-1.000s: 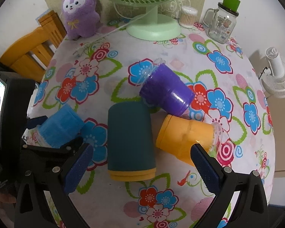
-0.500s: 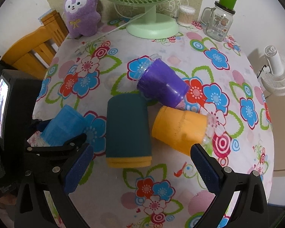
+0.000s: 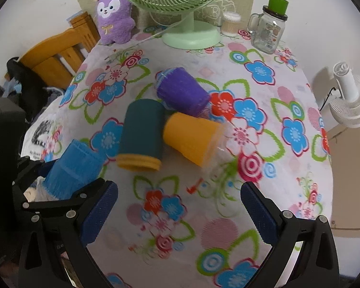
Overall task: Flip cup upside down
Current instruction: 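Close the left tool on the blue cup and lift it, then carry the blue cup with the left tool toward the right tool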
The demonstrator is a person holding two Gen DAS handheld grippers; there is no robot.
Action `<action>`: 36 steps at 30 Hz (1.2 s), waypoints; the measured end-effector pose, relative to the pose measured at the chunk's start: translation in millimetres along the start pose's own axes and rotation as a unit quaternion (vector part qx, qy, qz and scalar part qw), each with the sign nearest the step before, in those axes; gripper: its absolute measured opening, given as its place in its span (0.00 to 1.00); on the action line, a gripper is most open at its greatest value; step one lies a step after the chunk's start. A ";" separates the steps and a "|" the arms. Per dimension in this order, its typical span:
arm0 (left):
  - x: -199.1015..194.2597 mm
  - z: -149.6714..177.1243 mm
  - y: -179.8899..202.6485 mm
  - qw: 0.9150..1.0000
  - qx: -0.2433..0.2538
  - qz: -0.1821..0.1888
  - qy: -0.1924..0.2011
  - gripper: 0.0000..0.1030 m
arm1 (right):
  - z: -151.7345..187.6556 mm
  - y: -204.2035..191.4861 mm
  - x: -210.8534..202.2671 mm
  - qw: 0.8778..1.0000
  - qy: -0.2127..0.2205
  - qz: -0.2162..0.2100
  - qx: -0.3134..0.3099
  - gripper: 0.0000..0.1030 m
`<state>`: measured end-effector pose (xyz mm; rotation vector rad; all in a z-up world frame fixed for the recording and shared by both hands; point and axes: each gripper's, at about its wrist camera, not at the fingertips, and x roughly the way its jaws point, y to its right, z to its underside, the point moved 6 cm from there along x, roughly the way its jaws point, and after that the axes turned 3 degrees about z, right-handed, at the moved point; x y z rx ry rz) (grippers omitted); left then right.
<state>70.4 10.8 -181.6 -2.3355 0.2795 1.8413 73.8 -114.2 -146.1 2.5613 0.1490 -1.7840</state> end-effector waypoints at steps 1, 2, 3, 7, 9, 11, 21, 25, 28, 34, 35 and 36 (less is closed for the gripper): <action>0.1 3.1 5.3 1.000 -0.004 -0.001 -0.001 0.62 | 3.5 6.7 -3.2 1.000 0.000 0.001 -0.002 1.00; -0.2 6.9 12.1 1.000 -0.011 0.000 -0.003 0.62 | 6.4 11.2 -4.9 1.000 -0.001 0.001 -0.003 1.00; -1.2 10.2 17.9 1.000 -0.017 0.002 -0.004 0.62 | 9.7 18.3 -7.0 1.000 -0.002 0.001 -0.002 1.00; -0.5 18.2 40.7 0.998 -0.053 0.023 -0.010 0.62 | 19.0 41.6 -9.0 1.000 -0.010 0.000 0.000 1.00; 1.3 20.4 51.7 0.997 -0.069 0.030 -0.011 0.62 | 23.1 52.0 -8.1 1.000 -0.015 0.002 0.000 1.00; 4.0 22.9 61.0 0.996 -0.080 0.032 -0.011 0.63 | 27.0 60.0 -6.5 1.000 -0.020 0.004 -0.002 1.00; 32.7 33.8 92.8 0.989 -0.141 0.045 -0.021 0.63 | 39.0 87.6 8.2 0.999 -0.040 0.007 -0.029 1.00; 41.6 31.4 99.7 0.984 -0.162 0.067 -0.018 0.63 | 38.4 91.4 17.7 0.998 -0.048 0.007 -0.044 1.00; 49.7 32.5 103.4 0.981 -0.176 0.073 -0.022 0.63 | 37.5 90.6 23.5 0.997 -0.054 0.009 -0.055 1.00; 59.5 30.7 104.8 0.979 -0.186 0.076 -0.019 0.63 | 35.6 90.4 32.8 0.996 -0.063 0.008 -0.057 1.00; 60.0 30.2 103.9 0.979 -0.188 0.079 -0.018 0.63 | 35.9 89.6 34.2 0.996 -0.065 0.007 -0.058 1.00; 60.4 29.6 103.5 0.978 -0.191 0.082 -0.017 0.65 | 36.2 88.6 35.4 0.996 -0.067 0.006 -0.059 1.00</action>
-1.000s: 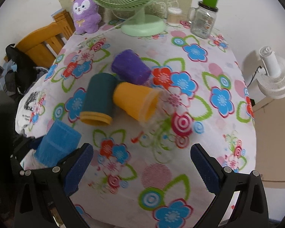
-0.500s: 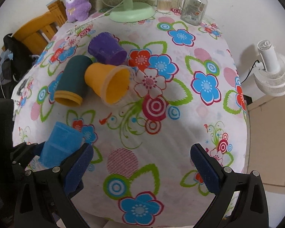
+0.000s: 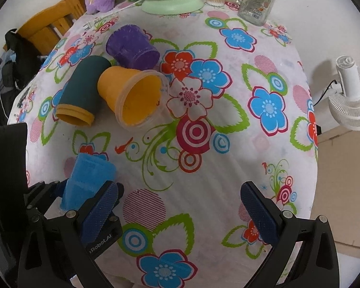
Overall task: Flip cup upside down
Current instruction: 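Carry the blue cup with the left tool toward the right tool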
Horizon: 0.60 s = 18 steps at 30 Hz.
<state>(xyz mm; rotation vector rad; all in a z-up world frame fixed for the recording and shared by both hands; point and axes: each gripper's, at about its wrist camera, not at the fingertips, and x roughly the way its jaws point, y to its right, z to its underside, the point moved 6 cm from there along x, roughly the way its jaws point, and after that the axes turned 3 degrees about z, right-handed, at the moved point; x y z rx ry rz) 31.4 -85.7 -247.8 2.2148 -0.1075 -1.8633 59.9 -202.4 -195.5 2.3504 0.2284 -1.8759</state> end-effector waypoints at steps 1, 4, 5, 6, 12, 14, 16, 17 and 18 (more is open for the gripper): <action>0.5 -1.0 -0.2 1.000 -0.003 0.003 0.000 0.68 | -0.2 -1.6 1.4 1.000 -0.003 -0.001 -0.002 1.00; -3.6 -1.4 -0.1 1.000 -0.005 0.020 0.001 0.87 | -1.5 -4.5 0.2 1.000 -0.005 -0.004 -0.002 1.00; -8.2 -2.1 0.5 1.000 -0.003 0.029 0.007 0.90 | -1.9 -5.3 -1.5 1.000 -0.004 -0.005 -0.001 1.00; -11.1 -3.1 1.6 0.999 -0.001 0.036 0.010 0.92 | -2.7 -6.3 -4.4 1.000 -0.002 -0.007 0.002 1.00; -27.3 -10.4 7.3 0.998 0.027 0.051 0.007 0.93 | -6.0 -11.5 -19.1 1.000 0.005 -0.008 0.022 1.00; -37.7 -12.1 6.3 0.998 0.041 0.046 0.010 0.93 | -6.4 -15.0 -24.6 0.999 0.007 -0.012 0.030 1.00; -45.4 -15.8 5.5 0.998 0.056 0.038 0.011 0.93 | -7.3 -19.6 -31.2 0.999 0.011 -0.015 0.039 1.00; -51.1 -17.6 2.8 0.997 0.066 0.030 0.011 0.93 | -8.0 -22.3 -34.5 0.999 0.013 -0.016 0.045 1.00; -54.8 -19.3 0.7 0.997 0.073 0.026 0.012 0.93 | -8.7 -24.2 -36.3 0.999 0.014 -0.017 0.050 1.00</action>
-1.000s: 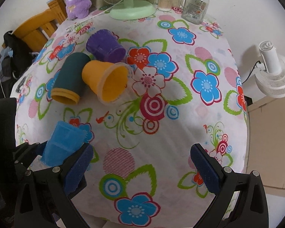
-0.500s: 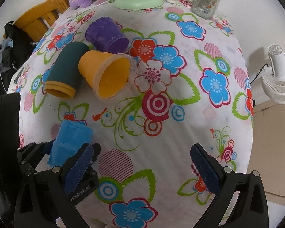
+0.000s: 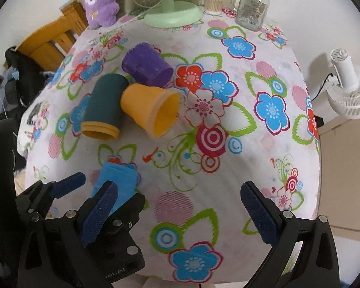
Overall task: Flip cup upside down
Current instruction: 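Carry the blue cup with the left tool toward the right tool, then close the right tool on the blue cup while the left tool releases it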
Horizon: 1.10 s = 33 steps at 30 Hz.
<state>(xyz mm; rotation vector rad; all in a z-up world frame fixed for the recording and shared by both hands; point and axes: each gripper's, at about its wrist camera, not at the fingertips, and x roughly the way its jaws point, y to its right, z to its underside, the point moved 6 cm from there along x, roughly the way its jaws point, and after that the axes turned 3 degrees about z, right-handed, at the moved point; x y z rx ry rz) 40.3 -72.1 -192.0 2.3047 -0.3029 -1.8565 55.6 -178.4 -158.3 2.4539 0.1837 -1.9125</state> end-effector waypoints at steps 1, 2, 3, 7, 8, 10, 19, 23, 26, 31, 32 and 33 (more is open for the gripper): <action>-2.9 -1.9 -1.7 1.000 0.007 -0.004 0.000 0.93 | 0.0 -2.8 -2.2 1.000 0.001 -0.001 0.006 1.00; -6.8 -4.6 -3.8 1.000 0.016 -0.009 -0.001 0.93 | -0.2 -5.8 -4.5 1.000 0.002 -0.003 0.012 1.00; -11.0 -5.8 -6.3 1.000 0.024 -0.013 0.000 0.93 | -1.0 -8.5 -6.7 1.000 0.004 -0.005 0.017 1.00; -24.5 -12.3 -18.3 0.998 0.053 -0.034 0.004 0.93 | -4.4 -19.2 -13.8 0.999 0.015 -0.008 0.037 1.00; -26.8 -13.6 -23.1 0.997 0.060 -0.042 0.005 0.93 | -5.2 -21.6 -13.3 0.999 0.014 -0.007 0.042 1.00; -28.3 -14.8 -31.0 0.996 0.068 -0.050 0.002 0.93 | -6.5 -24.9 -11.4 0.999 0.013 -0.008 0.050 1.00; -14.4 -12.8 -63.7 0.993 0.091 -0.062 -0.030 0.93 | -1.6 -39.1 11.3 0.997 -0.011 -0.007 0.082 1.00; -7.6 -11.3 -77.2 0.993 0.094 -0.064 -0.040 0.93 | -2.4 -47.7 24.0 0.996 -0.025 -0.008 0.090 1.00; -0.6 -12.5 -88.0 0.993 0.091 -0.064 -0.050 0.93 | -3.3 -54.2 35.0 0.995 -0.037 -0.007 0.093 1.00; 11.0 -11.6 -96.3 0.990 0.105 -0.073 -0.065 0.93 | -3.6 -64.5 53.2 0.994 -0.063 0.003 0.088 0.97; 14.0 -11.0 -97.0 0.989 0.110 -0.076 -0.068 0.93 | -3.5 -65.7 56.0 0.994 -0.068 0.003 0.090 0.96; 16.1 -10.7 -97.7 0.988 0.113 -0.078 -0.070 0.93 | -3.2 -66.5 58.5 0.993 -0.072 0.004 0.092 0.96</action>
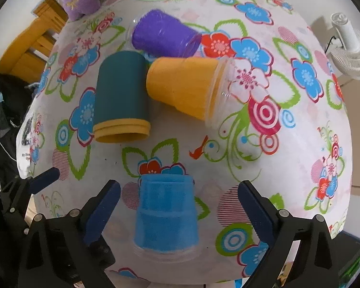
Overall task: Flip cup upside down
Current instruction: 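Close the right tool on the blue cup while the left tool releases it, then rotate the held blue cup with the right tool, turning its rim over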
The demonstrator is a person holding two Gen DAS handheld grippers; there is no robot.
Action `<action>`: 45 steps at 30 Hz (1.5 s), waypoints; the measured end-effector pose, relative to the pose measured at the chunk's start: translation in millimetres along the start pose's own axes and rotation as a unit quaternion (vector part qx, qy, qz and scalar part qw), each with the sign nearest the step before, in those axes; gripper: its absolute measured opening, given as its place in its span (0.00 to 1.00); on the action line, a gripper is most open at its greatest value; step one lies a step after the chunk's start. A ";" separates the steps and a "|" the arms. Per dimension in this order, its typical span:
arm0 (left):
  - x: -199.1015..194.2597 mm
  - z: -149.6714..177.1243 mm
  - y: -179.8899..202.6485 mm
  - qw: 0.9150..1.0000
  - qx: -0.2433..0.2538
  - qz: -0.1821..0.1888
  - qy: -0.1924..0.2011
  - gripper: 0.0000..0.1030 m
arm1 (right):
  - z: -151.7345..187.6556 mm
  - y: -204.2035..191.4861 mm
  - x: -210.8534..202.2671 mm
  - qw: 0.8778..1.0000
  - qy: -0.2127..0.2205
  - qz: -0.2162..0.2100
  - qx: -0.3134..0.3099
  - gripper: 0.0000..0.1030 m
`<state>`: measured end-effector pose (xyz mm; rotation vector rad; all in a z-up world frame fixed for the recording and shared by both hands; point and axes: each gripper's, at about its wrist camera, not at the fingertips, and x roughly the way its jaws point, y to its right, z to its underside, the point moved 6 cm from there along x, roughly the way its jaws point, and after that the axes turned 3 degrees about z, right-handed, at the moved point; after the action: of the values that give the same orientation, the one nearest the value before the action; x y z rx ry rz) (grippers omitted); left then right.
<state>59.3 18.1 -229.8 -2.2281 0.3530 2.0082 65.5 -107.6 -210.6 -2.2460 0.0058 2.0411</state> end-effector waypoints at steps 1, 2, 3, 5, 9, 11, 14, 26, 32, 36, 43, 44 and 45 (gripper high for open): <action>2.3 -0.2 -0.4 1.000 0.002 -0.001 -0.001 0.93 | 0.4 -0.8 3.1 1.000 -0.006 0.003 0.002 0.95; 5.3 -0.4 -0.8 1.000 0.005 -0.002 -0.003 0.93 | 0.8 -1.5 5.6 1.000 -0.010 0.007 0.002 0.94; 8.2 -0.7 -0.2 1.000 0.006 -0.001 -0.005 0.93 | 1.9 -2.0 9.8 1.000 -0.018 0.015 0.002 0.92; 13.7 -1.1 0.0 1.000 0.011 -0.005 -0.009 0.93 | 3.5 -2.7 16.7 0.999 -0.033 0.023 0.001 0.90; 26.2 0.8 -0.9 0.999 0.027 -0.020 -0.023 0.93 | 7.9 -4.3 32.0 0.997 -0.066 0.029 0.005 0.85; 31.2 1.7 0.0 0.999 0.032 -0.022 -0.027 0.93 | 8.9 -5.1 37.7 0.996 -0.079 0.031 0.004 0.83; 40.9 2.0 2.7 0.999 0.032 -0.023 -0.035 0.93 | 9.8 -5.7 45.7 0.995 -0.098 0.036 0.003 0.82; 49.9 2.3 -5.7 0.999 0.027 -0.010 -0.043 0.93 | -5.7 -17.7 64.0 0.988 -0.151 0.034 0.000 0.60; 47.5 0.4 -8.0 0.999 0.026 -0.009 -0.044 0.93 | -13.0 -24.4 64.0 0.989 -0.146 0.025 -0.008 0.55; 38.6 -1.2 -6.7 0.999 0.021 -0.001 -0.043 0.93 | -10.6 -20.1 49.9 0.992 -0.129 0.017 -0.002 0.55; 7.3 -6.4 1.4 0.999 0.023 0.006 -0.025 0.93 | -11.0 -7.2 4.9 0.998 -0.058 0.008 0.002 0.55; 0.7 -6.9 3.9 1.000 0.025 0.007 -0.018 0.93 | -11.0 -5.5 -1.8 0.999 -0.045 0.006 0.000 0.55; -4.5 -7.6 5.8 1.000 0.027 0.004 -0.011 0.93 | -10.6 -4.1 -8.6 1.000 -0.030 0.005 -0.002 0.55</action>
<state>64.7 11.0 -224.1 -2.1736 0.4098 2.0005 75.5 -104.9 -200.7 -2.1891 0.0086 2.1154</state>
